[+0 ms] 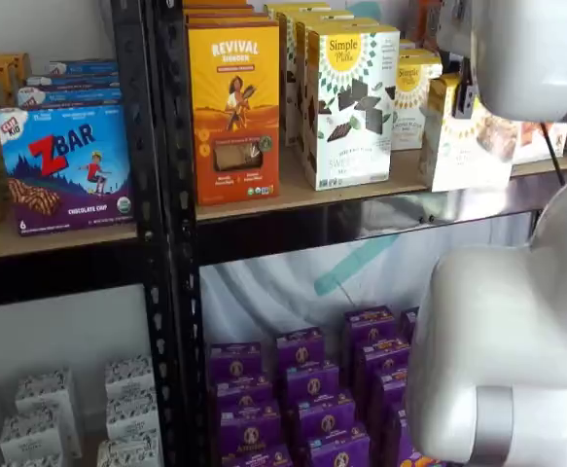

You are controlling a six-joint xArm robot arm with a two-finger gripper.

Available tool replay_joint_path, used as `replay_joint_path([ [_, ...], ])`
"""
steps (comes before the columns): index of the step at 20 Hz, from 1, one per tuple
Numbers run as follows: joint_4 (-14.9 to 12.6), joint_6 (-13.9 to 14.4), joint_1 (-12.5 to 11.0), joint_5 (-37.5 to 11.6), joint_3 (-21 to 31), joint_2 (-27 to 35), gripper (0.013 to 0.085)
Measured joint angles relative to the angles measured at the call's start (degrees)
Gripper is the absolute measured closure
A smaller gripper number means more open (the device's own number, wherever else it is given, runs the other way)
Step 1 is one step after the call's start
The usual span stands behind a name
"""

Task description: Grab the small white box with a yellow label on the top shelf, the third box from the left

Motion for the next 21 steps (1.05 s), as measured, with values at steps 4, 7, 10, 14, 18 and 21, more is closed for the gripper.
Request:
replay_joint_path([
  [4, 0.22, 0.03, -0.07, 1.01, 1.96, -2.27, 0.069],
  [7, 0.74, 0.0, -0.26, 1.76, 3.09, -3.76, 0.069],
  [10, 0.88, 0.06, -0.27, 2.23, 4.11, -5.09, 0.069],
  [14, 0.87, 0.0, -0.36, 2.75, 5.33, -6.65, 0.069],
  [18, 0.87, -0.3, -0.7, 2.73, 6.65, -8.11, 0.069],
  [21, 0.9, -0.67, -1.09, 2.62, 7.49, -9.0, 0.069],
])
